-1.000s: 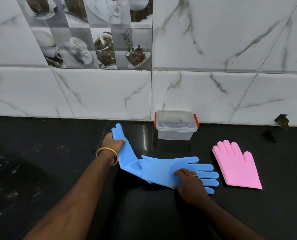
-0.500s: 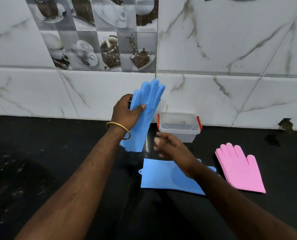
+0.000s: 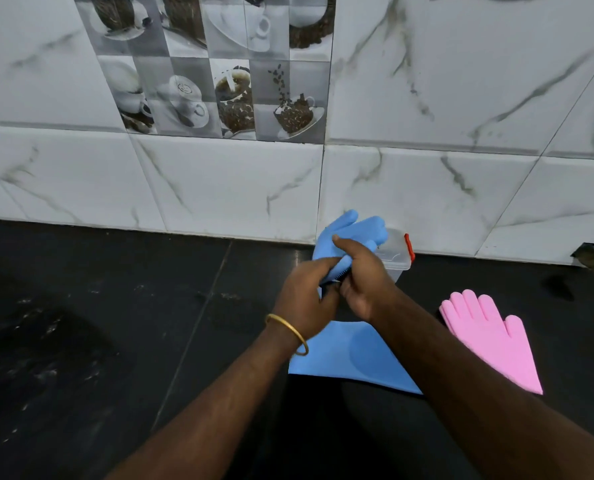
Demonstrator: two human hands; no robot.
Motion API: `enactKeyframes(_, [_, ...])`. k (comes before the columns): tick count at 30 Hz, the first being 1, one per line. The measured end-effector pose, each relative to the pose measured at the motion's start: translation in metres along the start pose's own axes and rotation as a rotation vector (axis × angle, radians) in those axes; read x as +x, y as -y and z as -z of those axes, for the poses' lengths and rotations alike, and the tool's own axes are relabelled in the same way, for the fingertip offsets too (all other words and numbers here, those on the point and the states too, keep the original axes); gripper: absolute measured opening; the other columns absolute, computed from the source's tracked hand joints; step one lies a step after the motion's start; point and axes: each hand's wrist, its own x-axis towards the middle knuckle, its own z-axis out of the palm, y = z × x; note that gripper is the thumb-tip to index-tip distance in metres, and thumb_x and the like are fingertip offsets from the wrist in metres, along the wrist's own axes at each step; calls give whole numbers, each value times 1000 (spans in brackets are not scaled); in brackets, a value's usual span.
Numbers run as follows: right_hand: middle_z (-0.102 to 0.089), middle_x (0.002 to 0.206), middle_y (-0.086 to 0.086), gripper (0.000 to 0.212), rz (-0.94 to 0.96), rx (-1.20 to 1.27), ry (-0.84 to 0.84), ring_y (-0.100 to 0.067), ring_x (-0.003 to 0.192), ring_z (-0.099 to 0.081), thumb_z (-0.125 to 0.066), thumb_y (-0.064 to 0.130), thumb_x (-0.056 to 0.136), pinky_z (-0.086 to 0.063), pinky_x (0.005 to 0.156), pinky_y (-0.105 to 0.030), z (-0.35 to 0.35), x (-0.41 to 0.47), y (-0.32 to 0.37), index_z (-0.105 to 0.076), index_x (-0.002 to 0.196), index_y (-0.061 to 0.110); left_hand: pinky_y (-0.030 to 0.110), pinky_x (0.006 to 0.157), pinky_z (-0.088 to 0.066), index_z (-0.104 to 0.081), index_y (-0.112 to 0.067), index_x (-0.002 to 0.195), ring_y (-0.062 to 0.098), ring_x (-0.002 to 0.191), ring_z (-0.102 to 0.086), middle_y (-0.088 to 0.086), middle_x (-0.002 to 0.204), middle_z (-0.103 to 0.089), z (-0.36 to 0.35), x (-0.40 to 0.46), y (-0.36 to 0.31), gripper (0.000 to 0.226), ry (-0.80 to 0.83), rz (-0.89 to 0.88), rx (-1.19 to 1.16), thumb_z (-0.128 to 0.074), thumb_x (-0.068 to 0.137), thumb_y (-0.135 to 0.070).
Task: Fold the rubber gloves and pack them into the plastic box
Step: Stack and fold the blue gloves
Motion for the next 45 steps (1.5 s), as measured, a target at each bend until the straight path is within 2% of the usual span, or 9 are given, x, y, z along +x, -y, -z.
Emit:
enactKeyframes(5, [-77,95,-15,29,-90,153,-35,-30,78,-76,-54,26,92,-57,74,-44,4,0,1,-62,111,6,16,90,-37,-52,-26,115,2,97,-49,-13,104,-53,-35,-70,-9,36,-150,-13,138,-64,81,-19])
enactKeyframes(8, [-69,117,-20,35,-55,187,-8,-37,97,-71,-56,20,91,-59,76,-52,0,0,8,-56,124,7,17,68,-51,-35,-44,127,8,82,-62,-17,99,-55,-51,-90,-15,49,83,278,-257,-61,88,-29])
enactKeyframes(13, [-64,127,-23,32,-11,245,113,-40,113,-64,-55,16,92,-54,87,-59,-4,-1,37,-55,123,7,25,61,-55,-47,-27,117,14,72,-68,2,109,-61,-73,-51,-8,27,-68,631,-562,-55,94,-15])
enactKeyframes(15, [-64,128,-24,34,2,250,167,-40,115,-63,-54,17,93,-50,94,-61,-4,-4,49,-54,125,6,28,63,-54,-56,-24,106,16,75,-68,5,106,-66,-76,-29,-2,12,-38,862,-772,-47,99,-21])
enactKeyframes(18, [-65,126,-22,35,15,248,224,-38,114,-65,-52,21,94,-47,99,-59,-1,-10,61,-54,126,5,41,81,-53,-58,-14,116,28,89,-69,11,111,-67,-66,6,6,49,-5,1122,-1361,-34,98,-52])
enactKeyframes(24, [-68,125,-15,38,52,185,270,-33,118,-63,-42,30,99,-46,100,-59,39,-17,62,-54,129,10,59,97,-45,-57,-11,127,42,120,-57,20,131,-59,-20,21,41,63,-29,754,-1851,-49,84,-57])
enactKeyframes(27, [-61,135,-17,44,30,182,272,-37,125,-57,-46,35,99,-41,104,-61,70,-19,56,-52,135,11,59,100,-43,-50,-7,135,42,128,-50,21,141,-51,2,19,57,91,131,683,-1832,-52,74,-74])
enactKeyframes(33, [-63,133,-15,48,-8,191,131,-32,120,-62,-58,31,93,-53,91,-52,125,-27,29,-55,137,11,58,85,-53,-54,-2,131,40,113,-62,22,126,-63,9,3,69,54,245,1039,-1488,-59,79,-11])
enactKeyframes(45, [-71,118,-14,46,-166,261,-152,-31,95,-72,-63,31,87,-58,79,-48,192,-36,-37,-60,129,12,49,74,-59,-60,-20,120,35,99,-70,14,114,-70,-16,-59,100,42,225,1301,-1014,-47,89,6])
